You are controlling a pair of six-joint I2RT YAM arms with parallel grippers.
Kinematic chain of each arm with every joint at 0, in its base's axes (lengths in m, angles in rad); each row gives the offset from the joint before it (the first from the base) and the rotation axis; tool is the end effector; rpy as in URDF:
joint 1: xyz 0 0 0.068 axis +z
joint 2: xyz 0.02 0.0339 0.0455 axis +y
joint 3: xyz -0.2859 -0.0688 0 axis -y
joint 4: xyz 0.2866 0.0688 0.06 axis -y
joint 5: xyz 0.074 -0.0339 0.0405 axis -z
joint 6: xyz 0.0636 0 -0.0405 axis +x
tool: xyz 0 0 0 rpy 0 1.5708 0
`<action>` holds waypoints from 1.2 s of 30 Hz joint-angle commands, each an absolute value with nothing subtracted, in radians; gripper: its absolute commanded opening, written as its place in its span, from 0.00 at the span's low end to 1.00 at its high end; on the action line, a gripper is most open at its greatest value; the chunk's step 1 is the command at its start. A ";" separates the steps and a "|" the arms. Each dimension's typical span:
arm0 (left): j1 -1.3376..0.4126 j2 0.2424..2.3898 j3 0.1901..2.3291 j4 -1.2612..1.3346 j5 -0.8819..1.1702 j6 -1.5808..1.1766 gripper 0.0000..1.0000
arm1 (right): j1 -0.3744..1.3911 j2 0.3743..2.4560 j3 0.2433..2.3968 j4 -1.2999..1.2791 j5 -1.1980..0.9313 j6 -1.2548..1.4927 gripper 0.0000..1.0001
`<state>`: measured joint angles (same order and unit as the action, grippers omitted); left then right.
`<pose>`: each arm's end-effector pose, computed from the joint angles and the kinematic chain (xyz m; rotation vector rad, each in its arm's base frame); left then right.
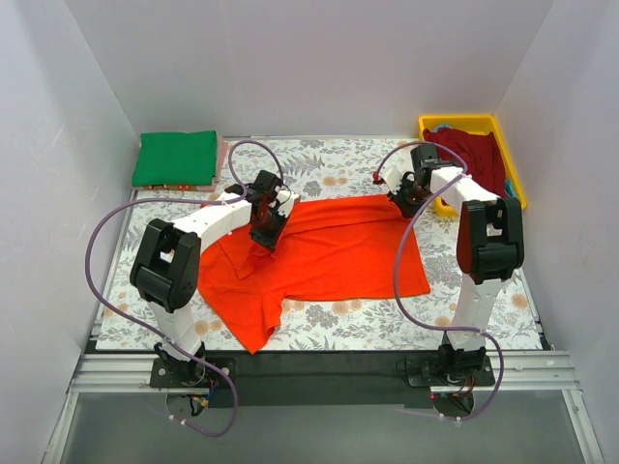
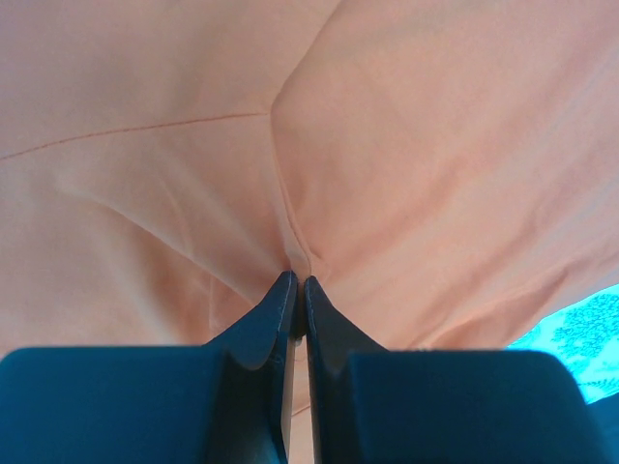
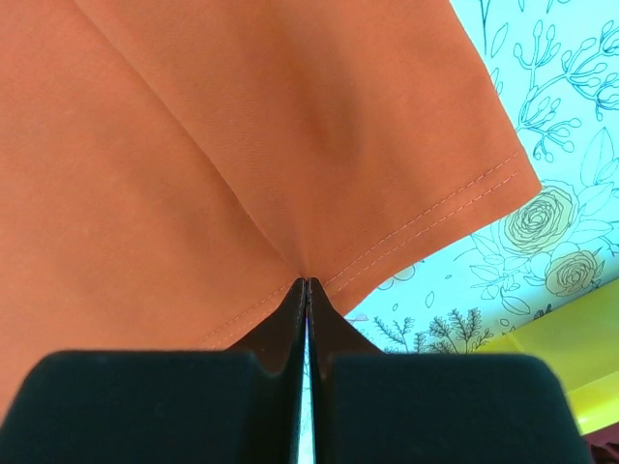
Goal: Fold and stack the t-shirts
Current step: Fold the tshirt
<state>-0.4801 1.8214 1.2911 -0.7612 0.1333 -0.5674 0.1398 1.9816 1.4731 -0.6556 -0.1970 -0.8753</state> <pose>0.3564 -0.1951 0.1655 -0.1008 2.9410 -0.3770 0.4614 0.0775 0.1632 -1.3566 2.3264 0.0487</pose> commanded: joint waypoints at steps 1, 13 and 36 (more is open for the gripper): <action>-0.482 1.753 1.281 -0.791 0.118 -0.552 0.00 | 0.137 1.919 1.459 -0.666 -0.204 -0.897 0.01; -0.482 1.775 1.253 -0.773 0.146 -0.558 0.00 | 0.137 1.905 1.404 -0.683 -0.230 -0.905 0.01; -0.005 1.896 1.345 -0.557 0.315 -0.601 0.38 | 0.135 2.198 1.766 -0.746 -0.345 -0.572 0.25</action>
<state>-0.0170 1.8576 1.3529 -0.6331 0.3233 -0.5846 0.1379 2.1315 1.7351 -0.7361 -0.3614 -0.6319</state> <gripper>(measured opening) 0.393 0.256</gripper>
